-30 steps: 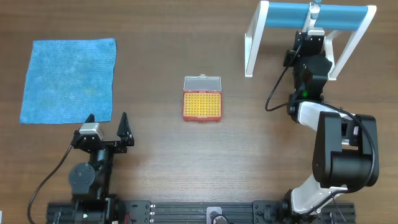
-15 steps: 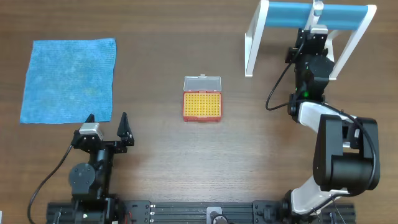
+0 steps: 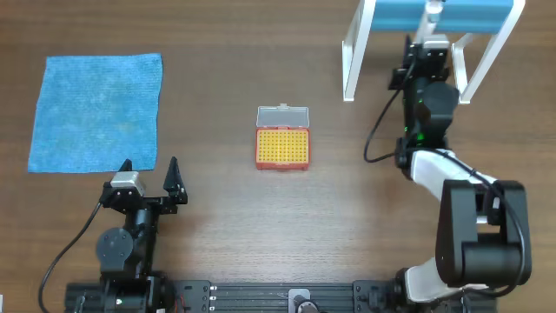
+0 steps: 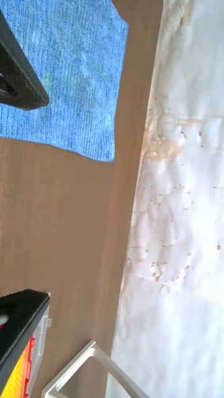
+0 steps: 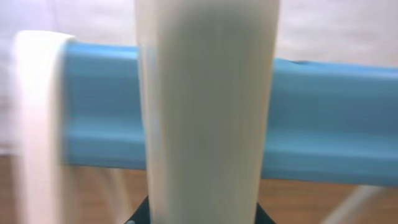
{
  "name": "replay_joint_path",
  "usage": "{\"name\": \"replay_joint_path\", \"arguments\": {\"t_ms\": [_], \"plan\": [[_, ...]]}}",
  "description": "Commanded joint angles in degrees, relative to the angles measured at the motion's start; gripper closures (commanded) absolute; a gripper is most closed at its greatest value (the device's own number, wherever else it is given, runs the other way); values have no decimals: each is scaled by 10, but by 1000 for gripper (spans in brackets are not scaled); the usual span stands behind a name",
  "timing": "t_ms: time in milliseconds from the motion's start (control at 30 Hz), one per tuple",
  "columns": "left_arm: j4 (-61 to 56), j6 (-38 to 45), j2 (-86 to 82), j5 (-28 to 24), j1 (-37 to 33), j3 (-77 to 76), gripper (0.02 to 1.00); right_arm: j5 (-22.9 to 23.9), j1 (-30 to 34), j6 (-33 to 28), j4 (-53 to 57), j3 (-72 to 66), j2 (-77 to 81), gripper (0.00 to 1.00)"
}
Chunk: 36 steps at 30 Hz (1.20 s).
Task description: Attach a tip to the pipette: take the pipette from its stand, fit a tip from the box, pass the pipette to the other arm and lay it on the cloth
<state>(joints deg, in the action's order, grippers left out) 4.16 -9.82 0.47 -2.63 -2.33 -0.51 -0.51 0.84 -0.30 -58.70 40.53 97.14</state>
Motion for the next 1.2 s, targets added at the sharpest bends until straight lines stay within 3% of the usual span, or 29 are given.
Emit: {"name": "replay_joint_path", "arguments": {"t_ms": [33, 133, 233, 367, 500, 667, 767, 1200], "plan": [[1, 9, -3, -7, -3, 2, 82, -64, -71, 1, -6, -28, -58, 930], [1, 9, -3, -7, -3, 2, 82, -204, -116, 31, -19, -32, -66, 928], [1, 9, -3, -7, -3, 2, 82, -285, -143, 72, -37, -36, -65, 930], [1, 9, -3, -7, -3, 2, 82, -289, -172, 71, -52, -73, -63, 928], [1, 9, -3, -7, -3, 2, 82, -289, -207, 54, -147, -118, -51, 930], [1, 9, -3, -7, -3, 2, 82, -289, -241, 51, -150, -146, -51, 928], [1, 9, -3, -7, -3, 2, 82, -284, -255, -14, -151, -165, -51, 930], [1, 9, -3, -7, -3, 2, 82, -269, -286, -67, -134, -152, -50, 930]]}}
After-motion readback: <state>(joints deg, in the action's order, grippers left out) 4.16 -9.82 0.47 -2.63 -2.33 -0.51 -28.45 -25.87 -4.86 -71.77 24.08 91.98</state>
